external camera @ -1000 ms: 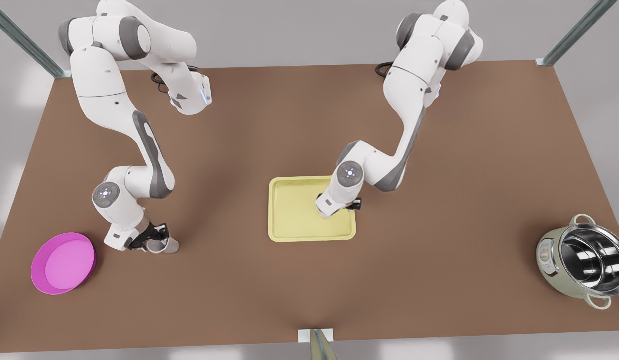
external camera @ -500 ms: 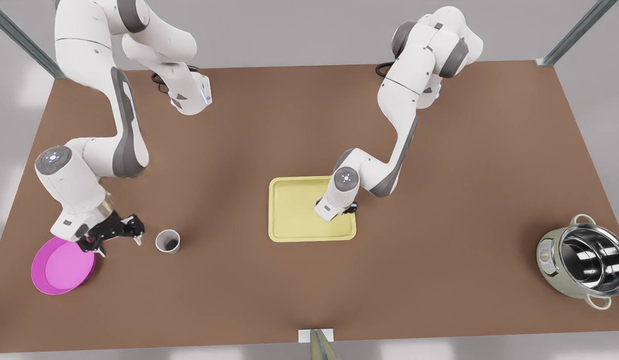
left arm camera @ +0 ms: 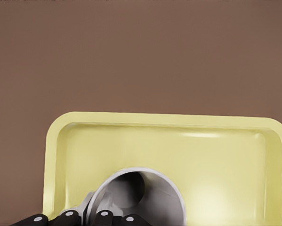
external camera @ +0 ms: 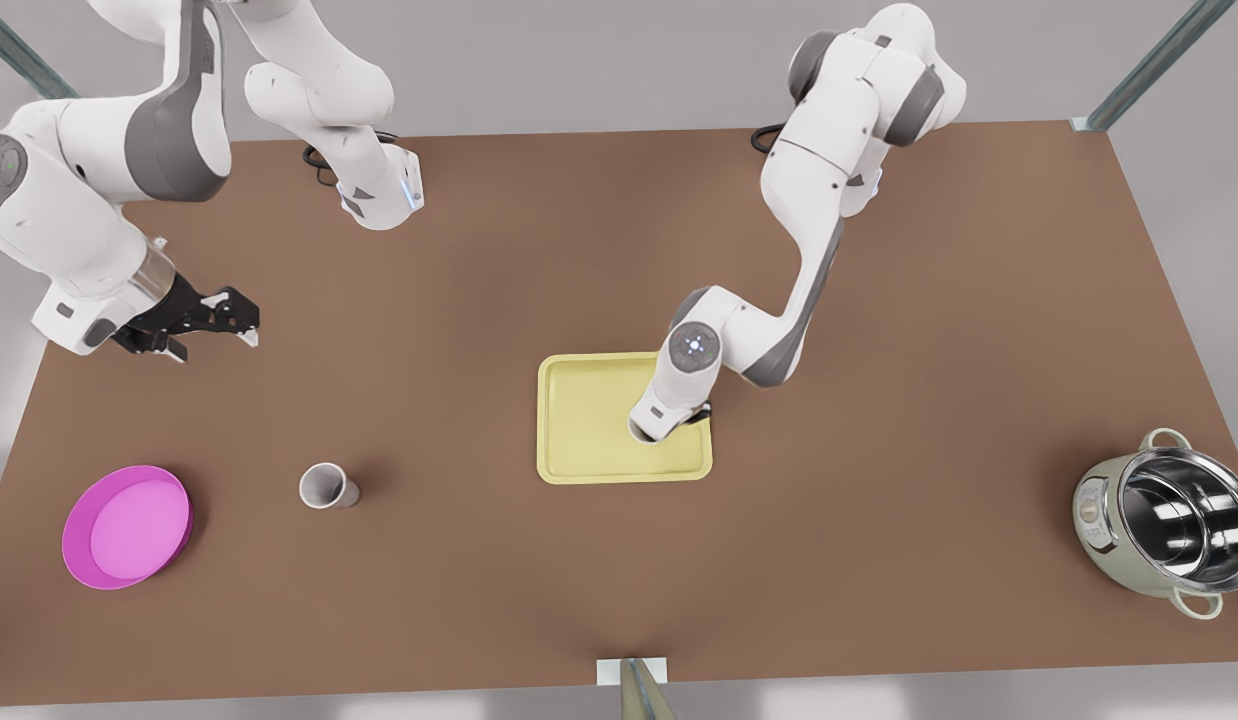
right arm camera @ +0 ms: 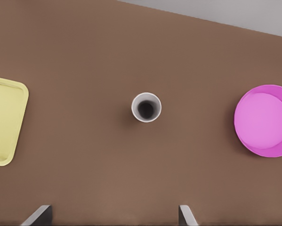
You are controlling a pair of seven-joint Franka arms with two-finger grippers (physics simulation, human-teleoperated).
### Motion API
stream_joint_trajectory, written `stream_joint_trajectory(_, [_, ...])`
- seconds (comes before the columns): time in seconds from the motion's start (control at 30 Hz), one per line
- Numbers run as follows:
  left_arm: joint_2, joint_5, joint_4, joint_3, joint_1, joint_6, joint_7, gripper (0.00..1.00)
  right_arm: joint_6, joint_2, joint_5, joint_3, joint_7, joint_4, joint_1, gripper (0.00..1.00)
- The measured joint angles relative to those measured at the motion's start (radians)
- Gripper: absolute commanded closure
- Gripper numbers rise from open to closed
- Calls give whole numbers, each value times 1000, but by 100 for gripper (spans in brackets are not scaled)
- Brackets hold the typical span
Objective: Use the left arm to pick up the white IKEA cup from the tray and place it on the middle-left position; use the right arm to pick up the white IKEA cup from the tray and place it on the middle-right position
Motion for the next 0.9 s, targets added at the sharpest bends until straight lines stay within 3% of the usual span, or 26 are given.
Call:
stream_joint_trajectory(0.07, [-18,2,0,18,6,-12,-6,79,-12,5,0,-4,18,0,13,0])
stream_joint_trajectory(0.2, [-58,4,-38,109,33,-28,4,79,-26,7,1,-5,50,-1,33,0])
stream_joint_trajectory(0.3, [-132,1,-108,162,135,-32,53,79,-33,7,2,-7,69,-2,48,0])
stream_joint_trajectory(0.47, [-138,2,-198,213,227,64,160,79,-40,9,7,-9,95,-3,71,0])
stream_joint_trajectory(0.6, [-137,-21,-281,224,237,197,231,79,-42,16,8,-10,111,-3,87,0])
stream_joint_trajectory(0.9, [-131,-50,-296,245,239,336,346,79,-42,18,9,-10,136,-3,93,0])
